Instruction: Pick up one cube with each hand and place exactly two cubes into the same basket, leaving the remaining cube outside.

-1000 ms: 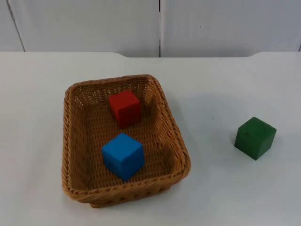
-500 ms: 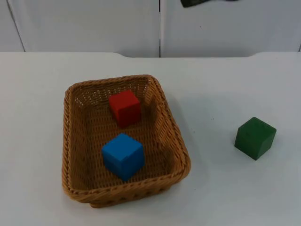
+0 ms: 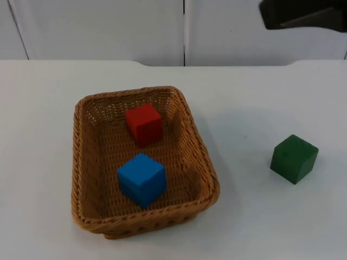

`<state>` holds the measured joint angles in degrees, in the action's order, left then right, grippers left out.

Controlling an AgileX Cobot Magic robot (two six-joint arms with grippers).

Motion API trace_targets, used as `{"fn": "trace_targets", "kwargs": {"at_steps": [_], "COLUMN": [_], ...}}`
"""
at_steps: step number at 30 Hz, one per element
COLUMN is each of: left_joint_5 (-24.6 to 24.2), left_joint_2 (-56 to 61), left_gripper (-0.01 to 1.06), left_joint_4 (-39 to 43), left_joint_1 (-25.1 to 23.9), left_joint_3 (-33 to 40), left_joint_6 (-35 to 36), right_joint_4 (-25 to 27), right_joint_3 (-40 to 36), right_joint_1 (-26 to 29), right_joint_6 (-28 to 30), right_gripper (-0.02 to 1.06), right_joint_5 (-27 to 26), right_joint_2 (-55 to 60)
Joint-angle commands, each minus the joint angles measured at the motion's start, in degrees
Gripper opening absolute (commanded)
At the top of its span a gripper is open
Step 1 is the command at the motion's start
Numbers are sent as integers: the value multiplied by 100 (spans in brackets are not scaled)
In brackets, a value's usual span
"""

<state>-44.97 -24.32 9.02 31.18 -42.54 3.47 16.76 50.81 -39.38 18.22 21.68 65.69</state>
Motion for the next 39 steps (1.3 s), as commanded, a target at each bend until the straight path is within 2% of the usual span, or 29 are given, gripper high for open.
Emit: {"fn": "trace_targets", "kwargs": {"at_steps": [1,5,13,18,22,28,33,39], "left_joint_5": [-3,70,-9,-328,-904,-1315,-1725,-1721], "left_joint_2": [65,198,832,1367,1878,2323,2432,2432], "left_gripper": [95,95,95,95,95,95,95,95], "left_joint_4": [-308,-448,-553,-575,-830,-976,-991,-1003], "left_joint_1": [13,13,13,13,13,13,13,13], "left_joint_3": [21,240,831,855,855,855,937,1323], "left_joint_6": [-120,-347,-313,-313,-260,-260,-311,-347], "right_joint_4": [31,31,31,31,31,20,32,-9], "right_joint_3": [-266,-625,-1168,-1496,-1893,-2076,-2076,-2187], "right_joint_1": [17,17,17,17,17,17,17,17], "right_joint_6": [44,28,28,28,-105,-105,-129,-287], "right_gripper": [69,69,69,69,69,69,69,69], "right_joint_5": [-50,-50,111,306,341,461,1080,1635], "right_joint_2": [-327,-833,-1803,-2478,-3236,-3881,-4523,-5124]}}
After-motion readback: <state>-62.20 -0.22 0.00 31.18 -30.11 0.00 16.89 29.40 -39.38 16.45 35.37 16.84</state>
